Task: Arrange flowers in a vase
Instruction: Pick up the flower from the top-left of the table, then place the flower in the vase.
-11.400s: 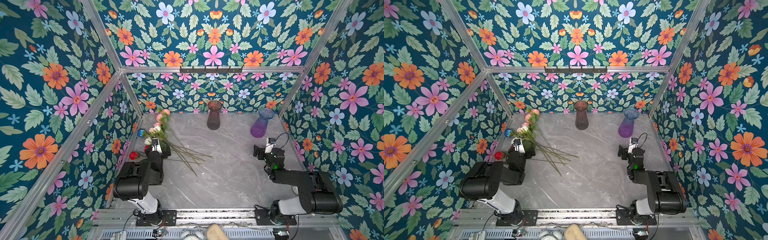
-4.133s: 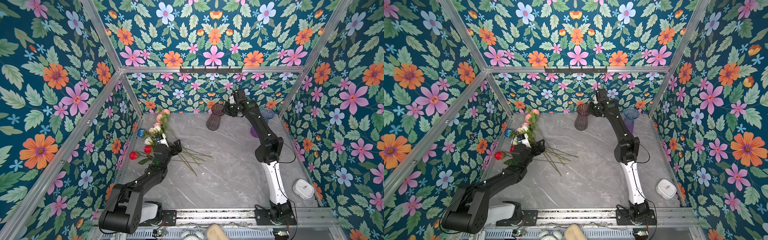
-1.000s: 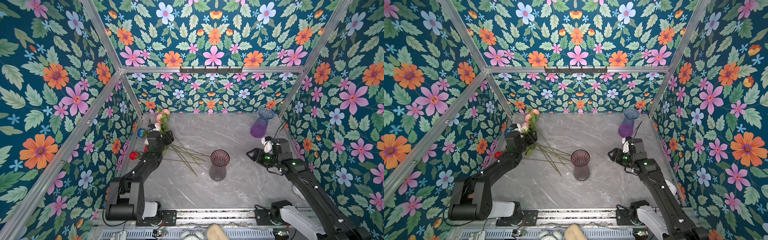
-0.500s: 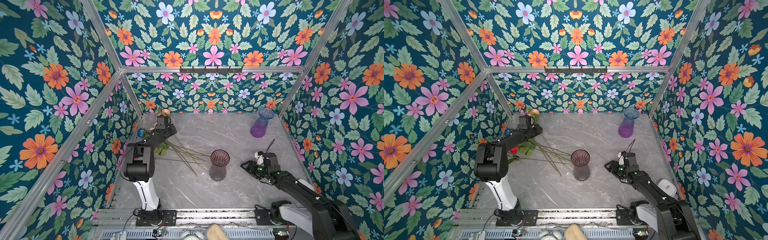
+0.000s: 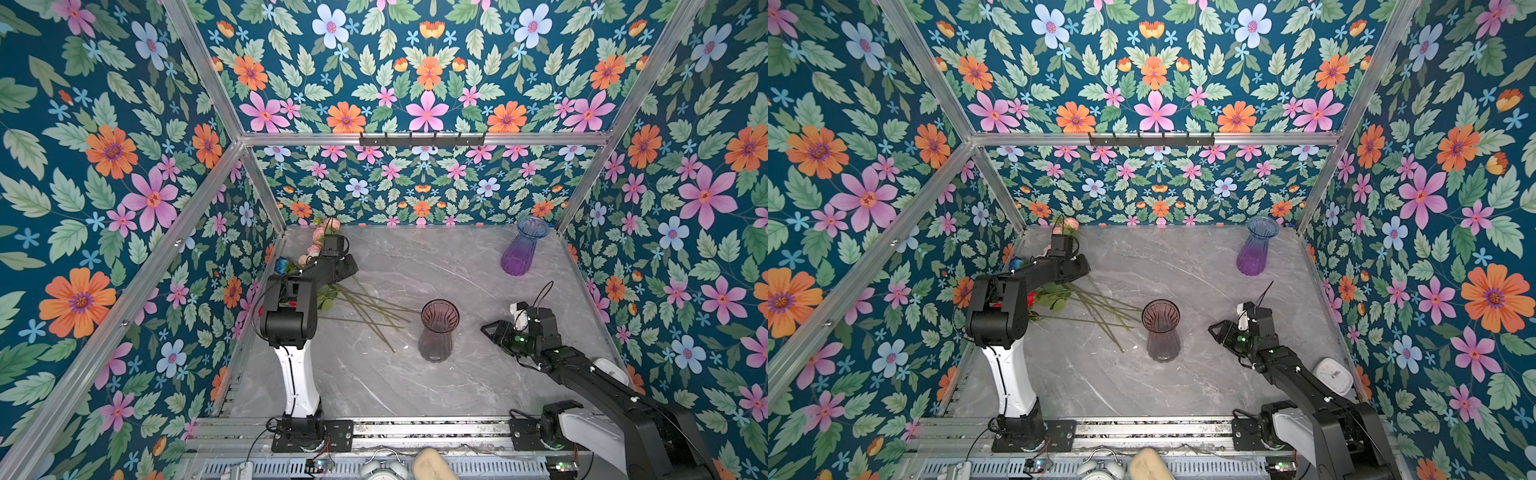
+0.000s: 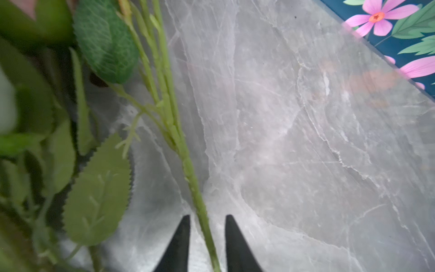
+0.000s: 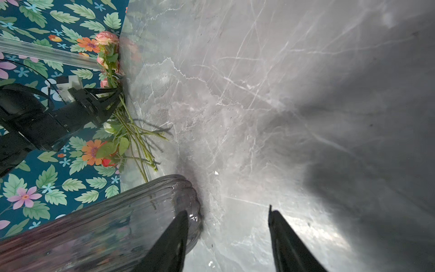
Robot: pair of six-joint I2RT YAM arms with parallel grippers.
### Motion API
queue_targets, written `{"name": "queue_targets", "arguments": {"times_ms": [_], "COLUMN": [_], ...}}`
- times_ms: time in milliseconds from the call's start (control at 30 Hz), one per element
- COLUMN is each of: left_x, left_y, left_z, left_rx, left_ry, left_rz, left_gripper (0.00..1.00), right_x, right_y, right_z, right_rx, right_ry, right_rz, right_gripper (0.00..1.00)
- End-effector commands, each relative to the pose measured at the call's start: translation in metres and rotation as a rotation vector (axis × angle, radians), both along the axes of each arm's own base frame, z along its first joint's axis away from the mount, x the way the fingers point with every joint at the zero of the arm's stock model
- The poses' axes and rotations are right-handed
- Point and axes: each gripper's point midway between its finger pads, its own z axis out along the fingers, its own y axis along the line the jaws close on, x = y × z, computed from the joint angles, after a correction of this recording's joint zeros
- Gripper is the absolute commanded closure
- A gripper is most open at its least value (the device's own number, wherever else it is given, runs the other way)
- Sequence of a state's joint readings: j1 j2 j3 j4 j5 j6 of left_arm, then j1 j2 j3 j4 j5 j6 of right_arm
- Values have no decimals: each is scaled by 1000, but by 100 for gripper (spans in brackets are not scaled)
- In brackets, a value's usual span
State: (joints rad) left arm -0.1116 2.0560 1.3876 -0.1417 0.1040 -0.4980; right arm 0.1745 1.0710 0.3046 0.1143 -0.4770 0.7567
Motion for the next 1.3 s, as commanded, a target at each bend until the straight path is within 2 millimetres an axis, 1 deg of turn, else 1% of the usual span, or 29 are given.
{"name": "queue_targets", "arguments": {"times_ms": [0, 33, 133, 200, 267, 333, 400, 433, 533, 600, 633, 667, 700, 733, 767, 800, 900, 1000, 1067, 1133, 1200, 1267], "left_x": [10, 11, 13, 14, 14, 14, 13, 12, 6, -4, -9, -17, -26, -34, -46, -59, -100, -137, -163, -186, -204, -218], "left_y": [-10, -12, -14, -14, -16, -17, -18, -20, -28, -37, -41, -47, -56, -65, -78, -92, -127, -153, -170, -186, -200, -214], "left_z": [12, 16, 30, 46, 66, 95, 132, 147, 201, 239, 253, 270, 284, 297, 312, 329, 375, 409, 427, 438, 443, 445], "left_rx": [-45, -51, -62, -63, -71, -73, -63, -64, -83, -96, -101, -108, -118, -125, -128, -130, -133, -201, -265, -310, -341, -376], "left_ry": [-42, -51, -79, -108, -147, -202, -266, -292, -387, -456, -483, -515, -544, -571, -604, -647, -767, -852, -905, -944, -959, -963], "left_rz": [-13, -20, -30, -36, -43, -48, -45, -46, -67, -89, -103, -121, -154, -186, -227, -271, -389, -512, -610, -682, -730, -787], "left_gripper": [83, 86, 100, 100, 100, 100, 100, 100, 100, 100, 100, 100, 100, 100, 100, 100, 100, 100, 100, 100, 100, 100], "right_x": [5, 6, 4, 2, 1, -1, -3, -4, -5, -5, -5, -6, -7, -8, -11, -13, -17, -25, -30, -34, -37, -39], "right_y": [1, 1, -1, -3, -5, -6, -7, -7, -7, -13, -19, -26, -30, -30, -27, -21, 0, 30, 48, 65, 85, 105], "right_z": [5, 5, 7, 8, 9, 12, 16, 18, 37, 63, 77, 96, 120, 138, 162, 187, 243, 295, 332, 365, 387, 405], "right_rx": [8, 8, 5, -1, -5, -3, -3, -5, -27, -100, -140, -180, -211, -219, -213, -191, -124, 0, 95, 154, 178, 206], "right_ry": [-24, -26, -34, -43, -53, -68, -87, -95, -146, -201, -229, -269, -331, -380, -446, -507, -586, -653, -709, -766, -796, -818], "right_rz": [-2, -3, -12, -21, -30, -35, -37, -37, -11, 5, -6, -19, -22, -17, 2, 34, 157, 340, 449, 534, 611, 680], "right_gripper": [44, 44, 44, 45, 45, 45, 45, 45, 45, 44, 44, 43, 43, 42, 42, 42, 42, 42, 44, 47, 51, 52]}}
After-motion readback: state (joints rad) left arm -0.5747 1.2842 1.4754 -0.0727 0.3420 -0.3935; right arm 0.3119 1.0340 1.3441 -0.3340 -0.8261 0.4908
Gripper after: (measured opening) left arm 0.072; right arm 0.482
